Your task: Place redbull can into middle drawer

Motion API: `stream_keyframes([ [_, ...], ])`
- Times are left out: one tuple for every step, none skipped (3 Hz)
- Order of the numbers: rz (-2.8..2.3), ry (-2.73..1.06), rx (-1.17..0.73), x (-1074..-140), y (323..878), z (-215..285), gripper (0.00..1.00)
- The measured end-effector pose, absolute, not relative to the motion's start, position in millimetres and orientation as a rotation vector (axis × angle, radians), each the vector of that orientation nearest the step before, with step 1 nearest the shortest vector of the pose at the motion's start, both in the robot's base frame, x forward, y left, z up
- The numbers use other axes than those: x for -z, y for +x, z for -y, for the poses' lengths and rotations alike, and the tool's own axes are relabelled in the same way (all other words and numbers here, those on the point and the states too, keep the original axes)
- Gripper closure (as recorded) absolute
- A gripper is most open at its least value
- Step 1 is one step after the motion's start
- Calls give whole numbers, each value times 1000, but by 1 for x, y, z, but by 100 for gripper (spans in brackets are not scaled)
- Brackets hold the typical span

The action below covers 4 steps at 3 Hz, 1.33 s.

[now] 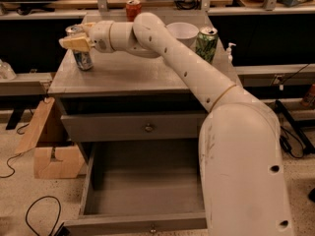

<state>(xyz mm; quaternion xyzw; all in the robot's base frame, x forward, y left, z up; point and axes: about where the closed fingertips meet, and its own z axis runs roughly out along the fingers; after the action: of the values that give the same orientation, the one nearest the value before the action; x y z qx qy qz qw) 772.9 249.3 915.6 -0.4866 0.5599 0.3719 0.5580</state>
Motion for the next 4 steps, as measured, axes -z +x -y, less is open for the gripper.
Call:
stream_keyframes([
  [-1317,-1154,-874,-925,763,-248,72],
  [-1298,-1145,-841,-949,738,-228,100],
  [-1304,-1123,-798,-967,704,-196,100],
  [-1342,-1072,-765,-978,661,-161,100],
])
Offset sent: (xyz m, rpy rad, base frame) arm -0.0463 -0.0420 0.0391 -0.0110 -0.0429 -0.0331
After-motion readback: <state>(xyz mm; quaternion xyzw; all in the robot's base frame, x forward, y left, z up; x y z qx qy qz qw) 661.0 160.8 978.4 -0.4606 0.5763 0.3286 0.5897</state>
